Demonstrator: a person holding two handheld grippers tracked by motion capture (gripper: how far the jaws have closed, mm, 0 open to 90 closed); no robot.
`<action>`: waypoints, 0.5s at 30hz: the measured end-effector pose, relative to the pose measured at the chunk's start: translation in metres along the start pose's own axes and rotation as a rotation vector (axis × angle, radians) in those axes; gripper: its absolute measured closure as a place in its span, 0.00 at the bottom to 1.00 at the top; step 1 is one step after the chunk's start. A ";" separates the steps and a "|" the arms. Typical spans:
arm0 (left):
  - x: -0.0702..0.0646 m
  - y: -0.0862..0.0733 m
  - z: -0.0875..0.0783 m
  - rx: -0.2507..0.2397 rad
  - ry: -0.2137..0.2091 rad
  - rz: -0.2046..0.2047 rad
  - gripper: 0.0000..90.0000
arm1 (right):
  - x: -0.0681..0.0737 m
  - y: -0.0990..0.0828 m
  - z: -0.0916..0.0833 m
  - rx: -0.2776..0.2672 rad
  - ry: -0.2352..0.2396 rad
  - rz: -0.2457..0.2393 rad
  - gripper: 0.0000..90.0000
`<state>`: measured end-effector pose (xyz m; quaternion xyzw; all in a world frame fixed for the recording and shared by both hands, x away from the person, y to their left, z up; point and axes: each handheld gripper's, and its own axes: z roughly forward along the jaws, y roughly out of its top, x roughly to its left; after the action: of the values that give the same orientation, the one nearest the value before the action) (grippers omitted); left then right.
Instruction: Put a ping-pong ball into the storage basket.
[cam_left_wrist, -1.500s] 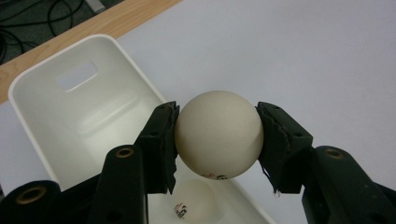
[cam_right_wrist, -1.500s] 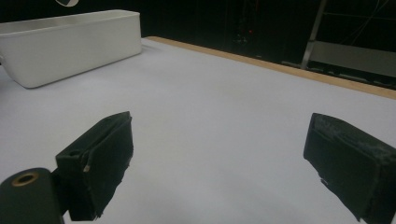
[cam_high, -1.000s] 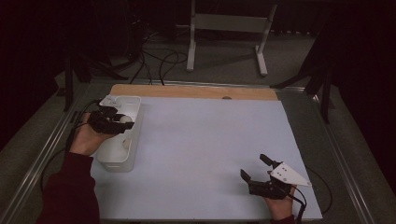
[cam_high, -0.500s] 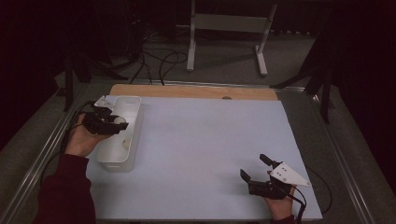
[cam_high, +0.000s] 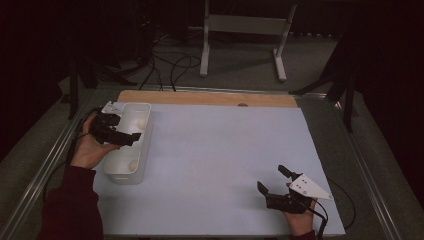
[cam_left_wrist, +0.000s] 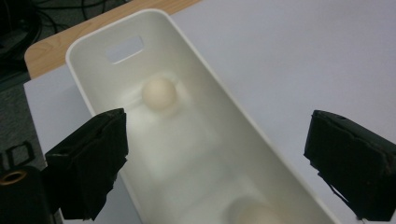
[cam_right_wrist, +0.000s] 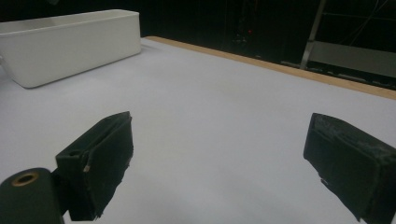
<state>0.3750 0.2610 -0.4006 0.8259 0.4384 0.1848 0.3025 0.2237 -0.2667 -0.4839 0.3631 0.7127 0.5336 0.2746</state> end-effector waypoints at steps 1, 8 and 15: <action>-0.001 0.000 0.000 -0.005 0.003 -0.001 0.07 | 0.000 0.000 0.000 0.000 0.000 0.000 0.09; -0.005 0.002 -0.002 -0.027 -0.022 0.021 0.02 | 0.000 0.000 0.000 0.000 0.000 -0.001 0.09; -0.011 0.004 -0.004 -0.056 -0.038 0.030 0.01 | 0.000 0.000 0.000 0.000 0.001 -0.002 0.09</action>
<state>0.3695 0.2509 -0.3954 0.8270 0.4147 0.1856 0.3312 0.2236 -0.2667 -0.4838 0.3623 0.7130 0.5337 0.2747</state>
